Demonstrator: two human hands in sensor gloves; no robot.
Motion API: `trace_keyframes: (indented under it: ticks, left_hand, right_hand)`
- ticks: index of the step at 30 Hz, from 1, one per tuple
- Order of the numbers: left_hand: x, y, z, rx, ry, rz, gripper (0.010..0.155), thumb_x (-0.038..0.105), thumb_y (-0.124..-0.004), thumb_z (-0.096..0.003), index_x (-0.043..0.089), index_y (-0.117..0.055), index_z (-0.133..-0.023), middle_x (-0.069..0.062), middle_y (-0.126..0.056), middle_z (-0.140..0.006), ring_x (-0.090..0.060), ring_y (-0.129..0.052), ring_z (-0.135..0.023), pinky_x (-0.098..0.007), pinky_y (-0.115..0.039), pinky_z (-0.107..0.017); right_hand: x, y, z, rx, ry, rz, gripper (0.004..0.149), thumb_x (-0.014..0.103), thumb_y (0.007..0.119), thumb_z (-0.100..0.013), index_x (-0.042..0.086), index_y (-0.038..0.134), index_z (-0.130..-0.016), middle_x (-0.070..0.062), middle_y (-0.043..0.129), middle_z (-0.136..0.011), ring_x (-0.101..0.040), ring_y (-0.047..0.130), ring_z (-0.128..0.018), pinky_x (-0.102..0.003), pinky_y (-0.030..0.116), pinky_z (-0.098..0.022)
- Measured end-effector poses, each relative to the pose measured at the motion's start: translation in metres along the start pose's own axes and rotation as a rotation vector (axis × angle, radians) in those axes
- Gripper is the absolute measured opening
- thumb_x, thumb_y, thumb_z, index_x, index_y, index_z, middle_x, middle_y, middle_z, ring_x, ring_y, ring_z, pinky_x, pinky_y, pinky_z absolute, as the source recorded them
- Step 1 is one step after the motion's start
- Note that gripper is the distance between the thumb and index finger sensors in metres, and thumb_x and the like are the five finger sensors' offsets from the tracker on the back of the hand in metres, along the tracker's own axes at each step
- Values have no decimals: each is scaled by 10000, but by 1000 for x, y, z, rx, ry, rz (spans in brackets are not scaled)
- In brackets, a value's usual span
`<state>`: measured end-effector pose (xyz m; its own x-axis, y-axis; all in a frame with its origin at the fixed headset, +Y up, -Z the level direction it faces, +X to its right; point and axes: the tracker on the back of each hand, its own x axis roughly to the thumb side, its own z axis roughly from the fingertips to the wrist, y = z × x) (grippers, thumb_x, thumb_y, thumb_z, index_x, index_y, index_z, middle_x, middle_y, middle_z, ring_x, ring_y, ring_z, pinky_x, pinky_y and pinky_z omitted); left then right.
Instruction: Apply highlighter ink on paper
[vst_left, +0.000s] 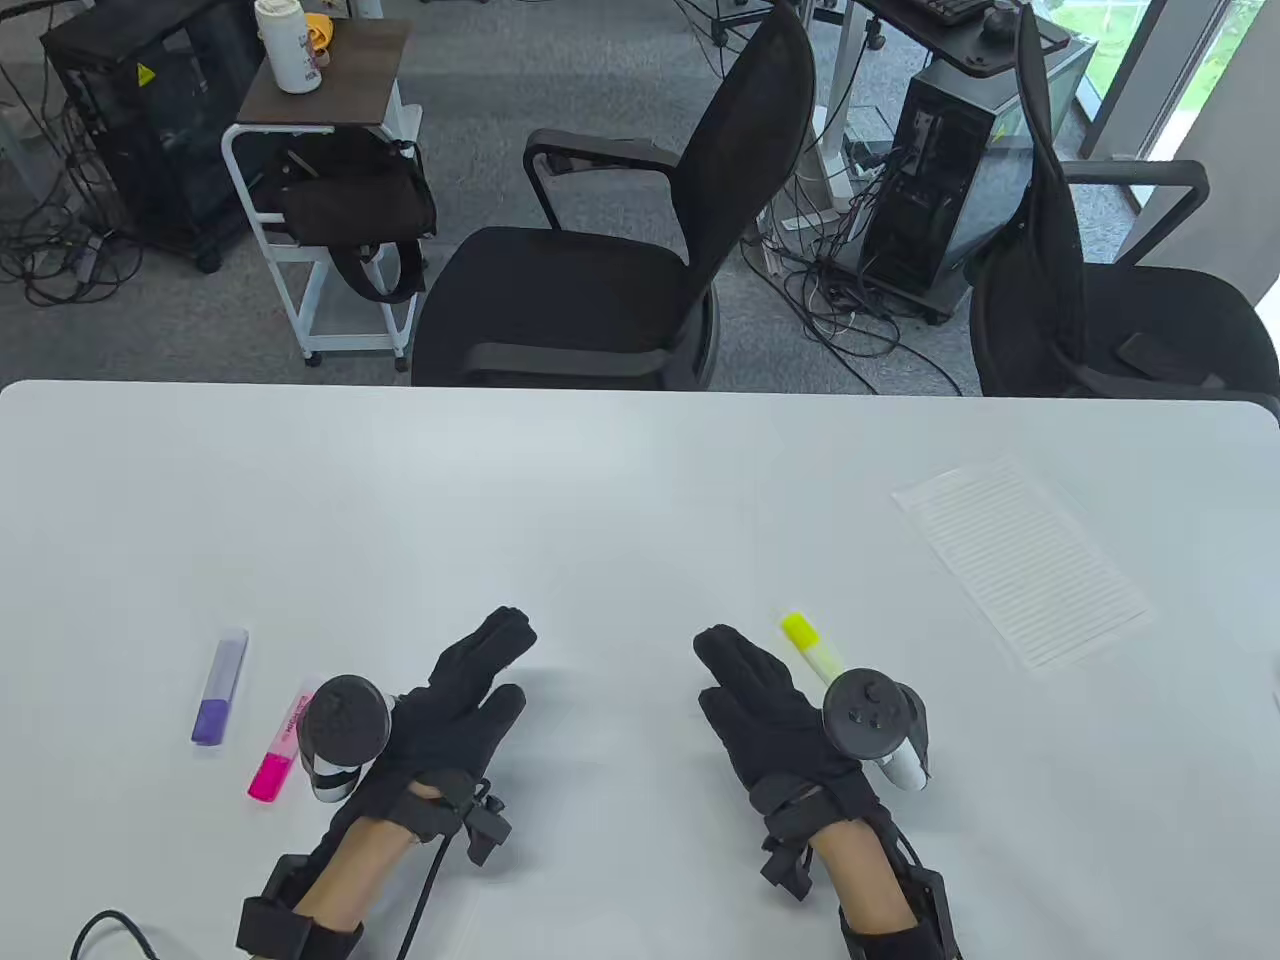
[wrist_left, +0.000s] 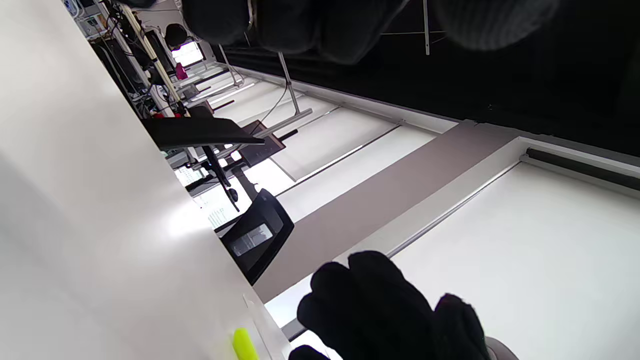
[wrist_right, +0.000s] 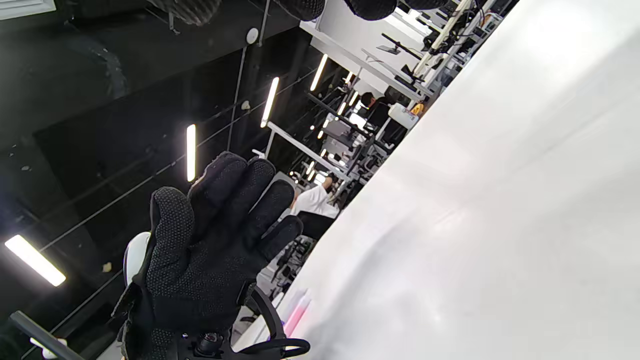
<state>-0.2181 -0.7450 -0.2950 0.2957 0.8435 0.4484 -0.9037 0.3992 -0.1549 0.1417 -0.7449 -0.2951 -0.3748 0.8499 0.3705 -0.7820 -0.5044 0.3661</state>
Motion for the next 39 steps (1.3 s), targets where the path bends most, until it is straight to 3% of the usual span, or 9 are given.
trace_keyframes:
  ticks: [27, 32, 36, 39]
  left_hand:
    - [-2, -7, -3, -45, -7, -18, 700, 630, -656, -474, 273, -581, -1072, -46, -516, -1175, -418, -547, -1062, -677, -510, -711]
    - [-1, -7, -3, -44, -12, -24, 696, 627, -658, -473, 275, -585, -1070, -45, -523, -1171, -416, -552, -1060, -677, -511, -709]
    - [3, -5, -2, -33, -22, -24, 696, 627, -656, -475, 274, -586, -1070, -45, -521, -1173, -416, -551, -1060, -676, -512, -709]
    - [3, -4, -2, -32, -22, -21, 696, 628, -654, -476, 274, -584, -1071, -44, -521, -1173, -416, -550, -1061, -676, -510, -710]
  right_hand:
    - [0, -8, 1, -18, -9, -10, 652, 541, 538, -650, 195, 332, -1164, -187, 272, -1238, -536, 240, -1076, -770, 263, -702]
    - [0, -44, 9, -145, 97, 90, 669, 547, 568, -655, 190, 333, -1170, -196, 267, -1241, -546, 230, -1075, -778, 265, -697]
    - [-7, -95, 19, -294, 330, 269, 676, 521, 622, -665, 185, 326, -1171, -200, 273, -1243, -548, 239, -1076, -778, 280, -698]
    - [-21, -126, 16, -327, 525, 357, 664, 484, 653, -671, 184, 333, -1169, -189, 290, -1243, -546, 255, -1078, -776, 294, -699]
